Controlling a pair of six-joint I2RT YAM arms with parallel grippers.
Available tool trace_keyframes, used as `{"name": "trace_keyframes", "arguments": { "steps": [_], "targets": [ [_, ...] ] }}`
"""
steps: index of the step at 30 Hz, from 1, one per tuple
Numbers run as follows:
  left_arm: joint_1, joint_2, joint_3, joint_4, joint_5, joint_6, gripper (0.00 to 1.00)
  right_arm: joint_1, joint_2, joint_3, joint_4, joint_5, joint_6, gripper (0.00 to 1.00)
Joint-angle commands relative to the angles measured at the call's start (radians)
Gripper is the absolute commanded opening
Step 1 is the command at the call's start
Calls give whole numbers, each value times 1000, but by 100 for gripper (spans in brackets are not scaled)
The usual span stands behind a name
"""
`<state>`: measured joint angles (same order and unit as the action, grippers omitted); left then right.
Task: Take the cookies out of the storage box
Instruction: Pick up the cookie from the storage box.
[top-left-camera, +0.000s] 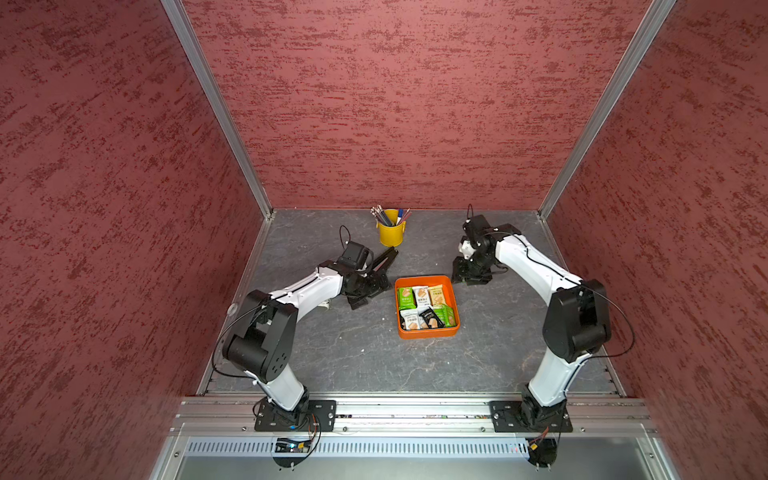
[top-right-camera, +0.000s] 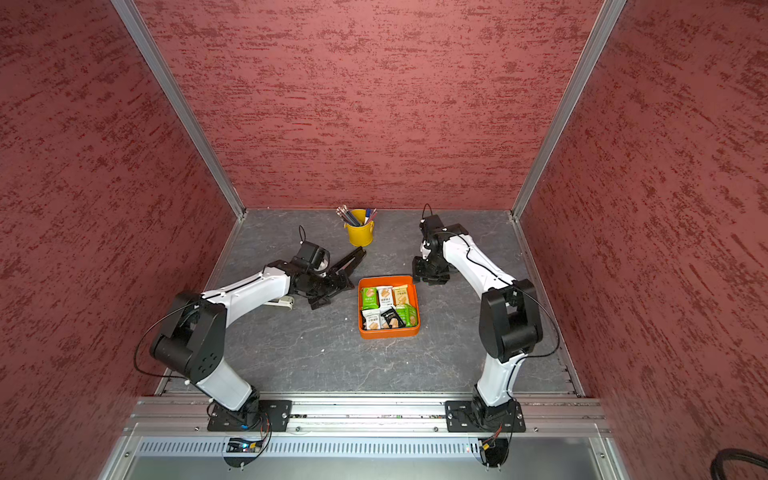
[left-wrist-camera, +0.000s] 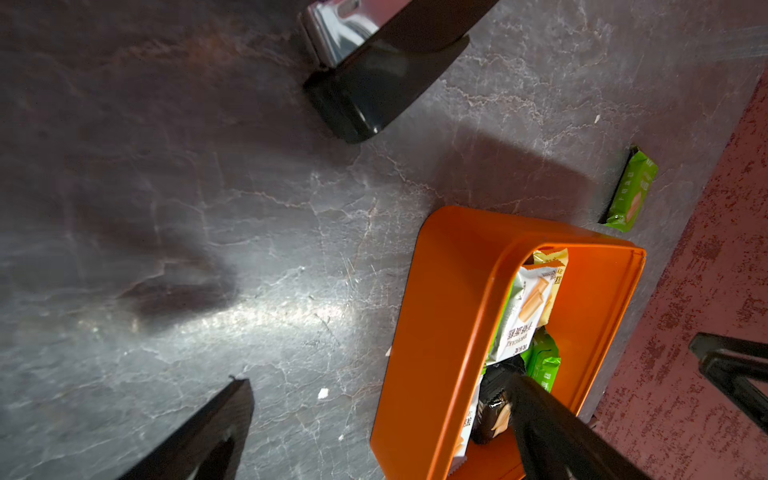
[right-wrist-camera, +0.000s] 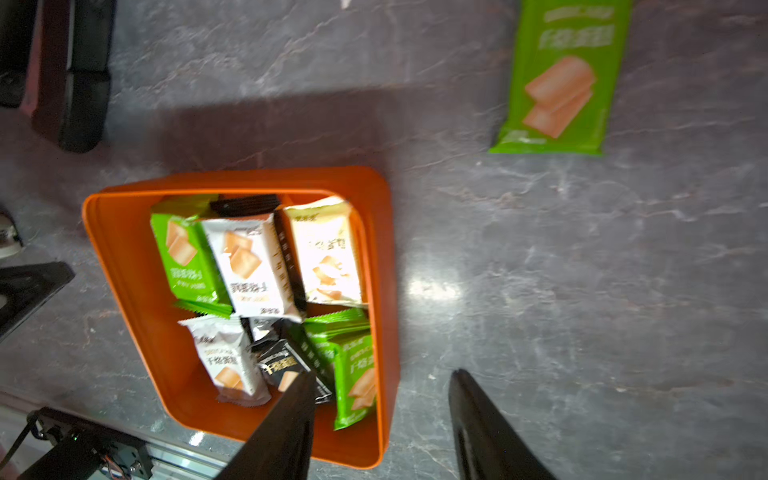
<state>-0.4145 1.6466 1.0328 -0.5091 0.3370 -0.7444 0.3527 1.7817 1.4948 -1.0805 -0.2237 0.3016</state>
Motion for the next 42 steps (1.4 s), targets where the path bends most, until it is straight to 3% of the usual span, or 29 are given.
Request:
{"name": "trace_keyframes", "arguments": {
  "steps": [1,10,20,35,42],
  "targets": [
    [-4,-34,-26,30,10,14,100,60,-42,-23,64,-31,74,51],
    [-5,-102,-119,62,-5,-16,100,153,15,-16,93,-6,114,47],
    [-4,-158,-194,75,-24,-35,100,181,109,11,79,156,158,44],
    [-4,-186,-211,72,-65,-60,100,180,242,88,64,235,81,56],
    [-4,-181,-195,71,-75,-69,100,180,284,104,71,249,61,57]
  ]
}}
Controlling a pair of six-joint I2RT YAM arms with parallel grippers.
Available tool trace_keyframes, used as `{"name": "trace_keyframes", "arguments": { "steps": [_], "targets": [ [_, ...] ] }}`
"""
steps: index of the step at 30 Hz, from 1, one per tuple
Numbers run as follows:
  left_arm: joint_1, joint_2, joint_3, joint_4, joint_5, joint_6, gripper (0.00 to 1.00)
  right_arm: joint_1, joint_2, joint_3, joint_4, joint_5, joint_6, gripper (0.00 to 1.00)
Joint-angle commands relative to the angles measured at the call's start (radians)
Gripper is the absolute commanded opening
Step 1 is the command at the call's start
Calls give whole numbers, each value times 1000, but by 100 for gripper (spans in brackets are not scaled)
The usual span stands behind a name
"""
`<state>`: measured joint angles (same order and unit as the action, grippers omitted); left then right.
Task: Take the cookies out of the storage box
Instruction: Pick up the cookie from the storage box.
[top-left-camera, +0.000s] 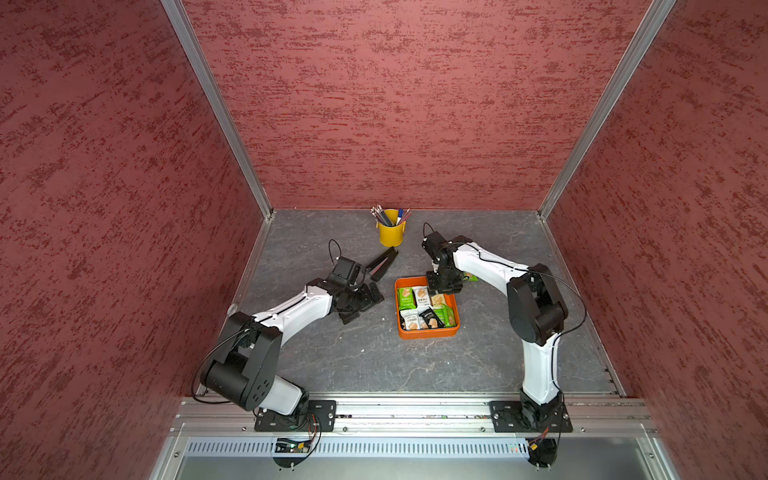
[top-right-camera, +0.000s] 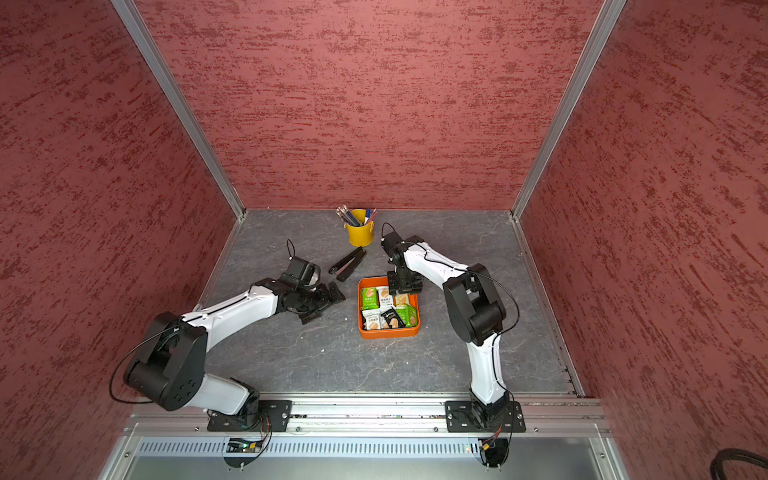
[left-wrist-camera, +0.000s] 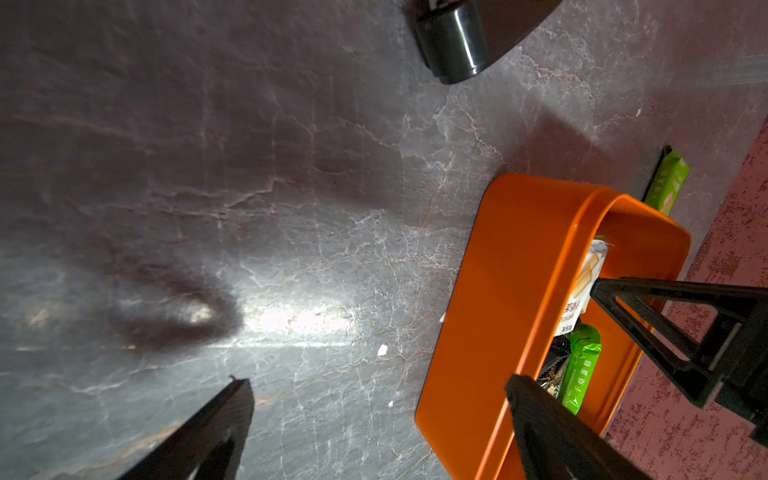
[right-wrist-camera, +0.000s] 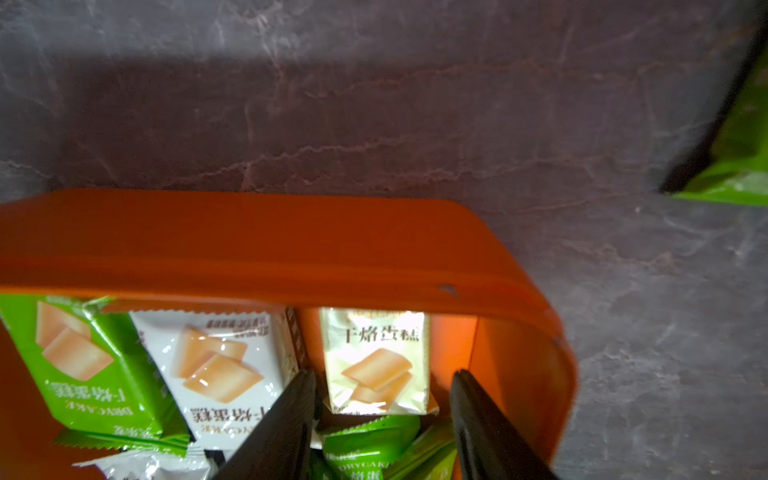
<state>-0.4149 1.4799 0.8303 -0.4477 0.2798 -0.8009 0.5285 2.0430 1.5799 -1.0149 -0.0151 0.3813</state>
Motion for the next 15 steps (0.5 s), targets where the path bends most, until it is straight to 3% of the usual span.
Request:
{"name": "trace_keyframes", "arguments": {
  "steps": [1,15],
  "targets": [
    [-4,-11,10,10,-17,-12,100,4,26,18,8,42,-19,57],
    [-6,-40,-23,7,-19,-31,100,5,72,26,30,57,-18,57]
  ]
}}
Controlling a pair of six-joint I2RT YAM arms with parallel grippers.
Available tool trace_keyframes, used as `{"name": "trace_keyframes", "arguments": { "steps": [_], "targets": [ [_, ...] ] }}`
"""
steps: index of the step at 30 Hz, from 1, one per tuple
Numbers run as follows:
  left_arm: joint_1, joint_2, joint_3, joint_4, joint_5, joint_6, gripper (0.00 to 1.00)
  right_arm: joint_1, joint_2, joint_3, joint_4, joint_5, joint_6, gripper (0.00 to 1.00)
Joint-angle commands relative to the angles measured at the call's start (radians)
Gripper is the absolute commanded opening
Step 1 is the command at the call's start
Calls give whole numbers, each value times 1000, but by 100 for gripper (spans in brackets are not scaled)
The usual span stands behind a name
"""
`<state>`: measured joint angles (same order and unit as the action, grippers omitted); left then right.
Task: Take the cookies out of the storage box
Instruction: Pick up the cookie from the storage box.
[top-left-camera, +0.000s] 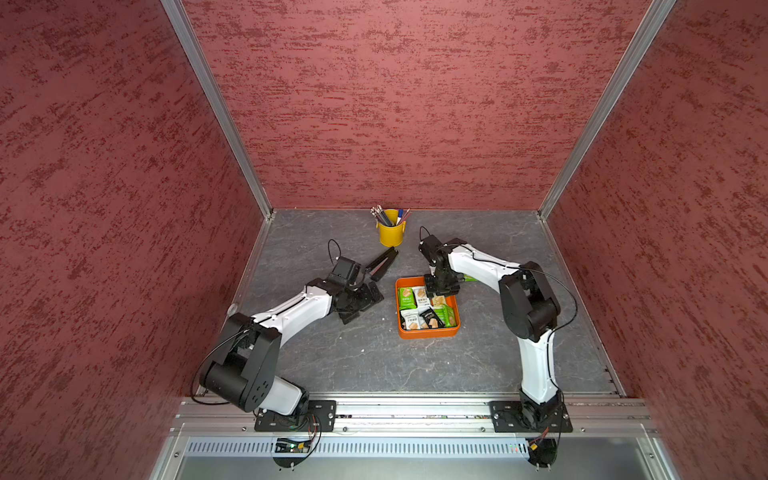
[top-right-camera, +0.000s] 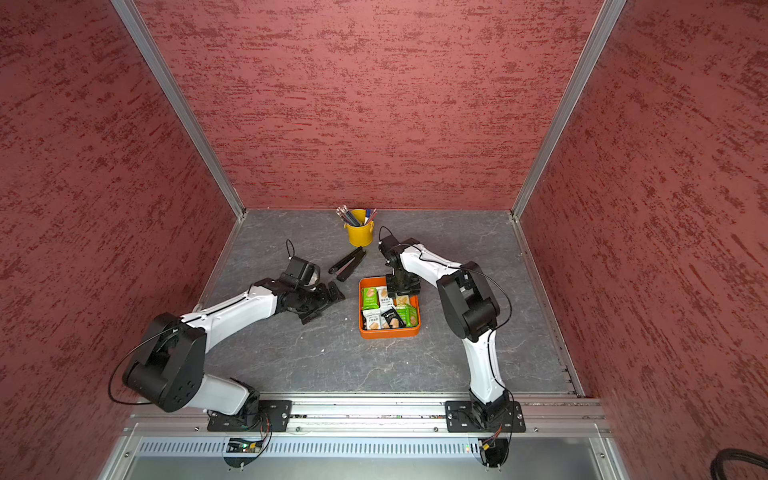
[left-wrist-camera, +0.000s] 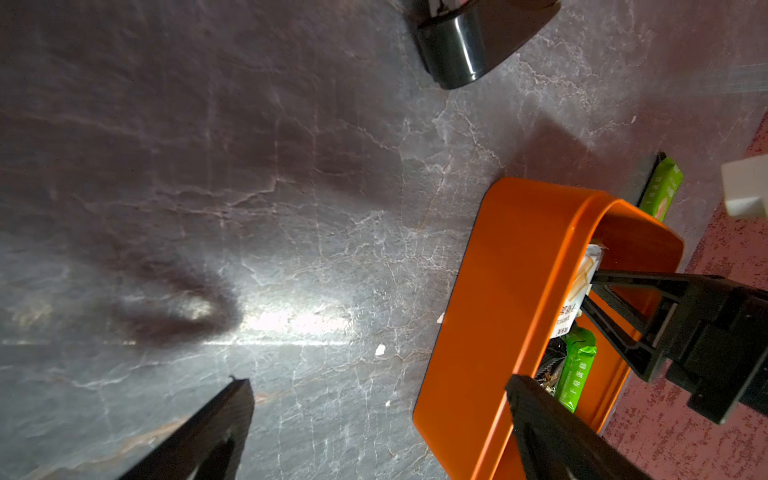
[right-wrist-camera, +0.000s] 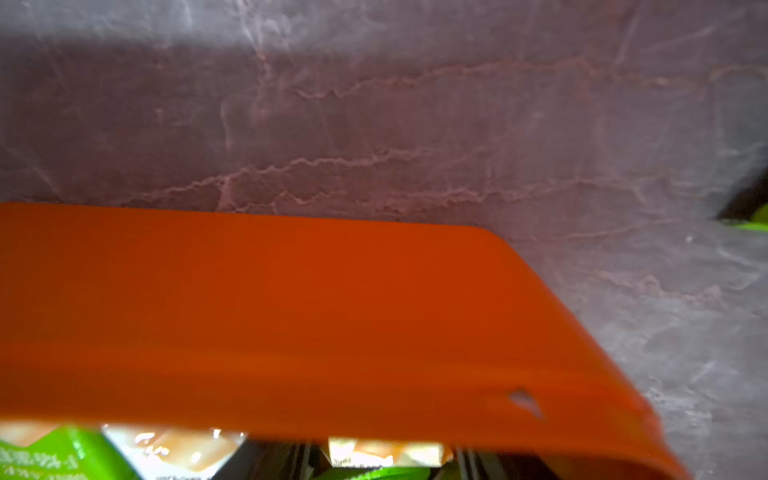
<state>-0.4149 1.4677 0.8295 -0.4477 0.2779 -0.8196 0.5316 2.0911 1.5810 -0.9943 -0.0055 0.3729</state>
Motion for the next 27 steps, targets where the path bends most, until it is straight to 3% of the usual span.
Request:
{"name": "trace_keyframes", "arguments": {
  "steps": [1,9,15,27],
  "targets": [
    [-5,-30,-27,7,-18,-15,100,1,27,22,9,50,-11,57],
    [-5,-65,-42,-1,-34,-18,100,2,41,22,13,50,-9,54],
    [-6,-82,-52,-7,-38,-17,100,1,31,24,13,40,-6,39],
    [-5,-51,-23,-5,-12,9,100,1,-106,-9,-11,-49,5,39]
  ]
}}
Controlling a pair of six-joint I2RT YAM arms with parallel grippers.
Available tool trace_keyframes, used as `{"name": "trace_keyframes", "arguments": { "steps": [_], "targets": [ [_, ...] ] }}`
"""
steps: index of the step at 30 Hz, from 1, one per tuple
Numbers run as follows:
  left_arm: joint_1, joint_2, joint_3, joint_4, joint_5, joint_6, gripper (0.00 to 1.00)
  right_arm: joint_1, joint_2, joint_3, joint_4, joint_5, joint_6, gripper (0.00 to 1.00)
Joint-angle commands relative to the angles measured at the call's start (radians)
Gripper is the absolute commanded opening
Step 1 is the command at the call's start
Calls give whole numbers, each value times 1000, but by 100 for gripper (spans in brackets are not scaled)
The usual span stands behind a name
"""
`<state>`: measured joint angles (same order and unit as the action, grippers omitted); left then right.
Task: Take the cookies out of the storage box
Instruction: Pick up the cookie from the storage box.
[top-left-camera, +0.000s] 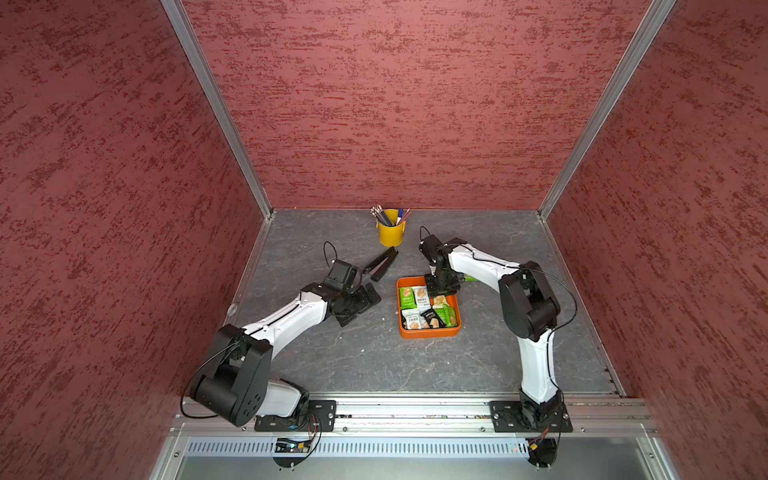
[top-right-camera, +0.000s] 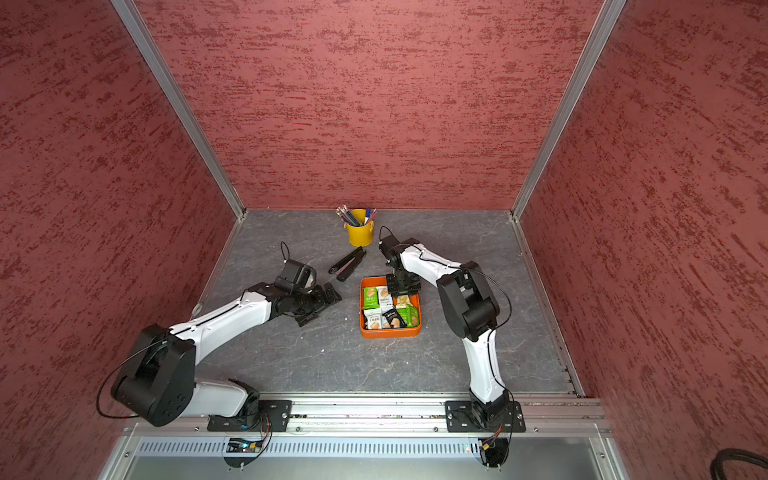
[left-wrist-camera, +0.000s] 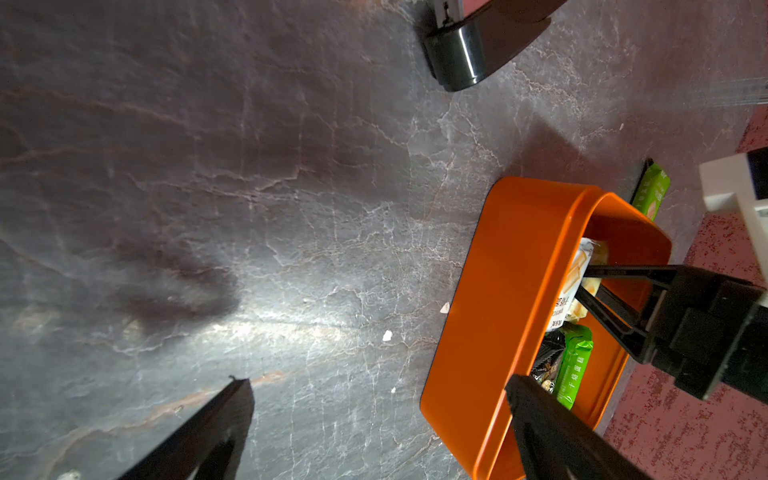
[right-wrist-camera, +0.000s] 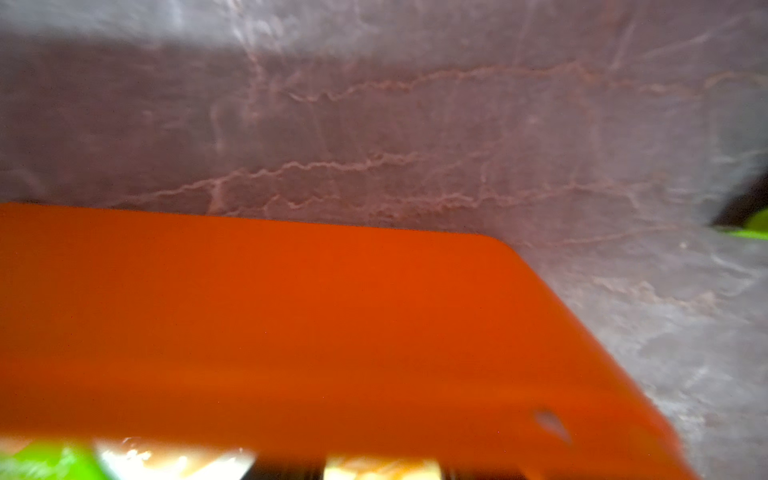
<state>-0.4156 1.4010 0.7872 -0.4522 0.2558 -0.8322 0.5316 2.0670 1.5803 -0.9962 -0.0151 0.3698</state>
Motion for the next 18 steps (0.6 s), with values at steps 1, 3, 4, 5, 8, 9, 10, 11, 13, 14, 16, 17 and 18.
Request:
{"name": "trace_keyframes", "arguments": {
  "steps": [1,3,4,5,8,9,10,11,13,14,16,17,18],
  "targets": [
    [-6,25,27,2,15,27,100,1,-100,-19,-3,-59,8,39],
    [-6,46,41,4,25,34,100,2,-134,-47,24,-97,7,39],
    [-8,58,51,3,29,40,100,2,-153,-62,40,-107,13,39],
    [-9,67,60,3,34,43,100,2,-165,-74,51,-120,16,39],
    [-17,94,88,-3,40,54,100,1,-202,-102,85,-177,20,38],
    [-20,101,95,-2,43,54,100,1,-217,-110,96,-195,19,38],
    [-24,107,103,-2,45,52,100,1,-231,-115,101,-206,18,38],
    [-27,113,109,-1,45,51,100,0,-244,-117,102,-209,13,38],
    [-37,126,124,1,42,53,100,0,-269,-115,98,-200,2,38],
    [-41,133,131,0,41,52,100,-2,-278,-110,91,-194,-6,38],
    [-49,150,147,3,40,50,100,-11,-284,-89,70,-180,-26,38],
    [-52,158,154,3,40,49,100,-17,-282,-76,61,-176,-35,38],
    [-56,168,164,3,39,50,100,-24,-278,-59,48,-172,-48,38]
  ]
}}
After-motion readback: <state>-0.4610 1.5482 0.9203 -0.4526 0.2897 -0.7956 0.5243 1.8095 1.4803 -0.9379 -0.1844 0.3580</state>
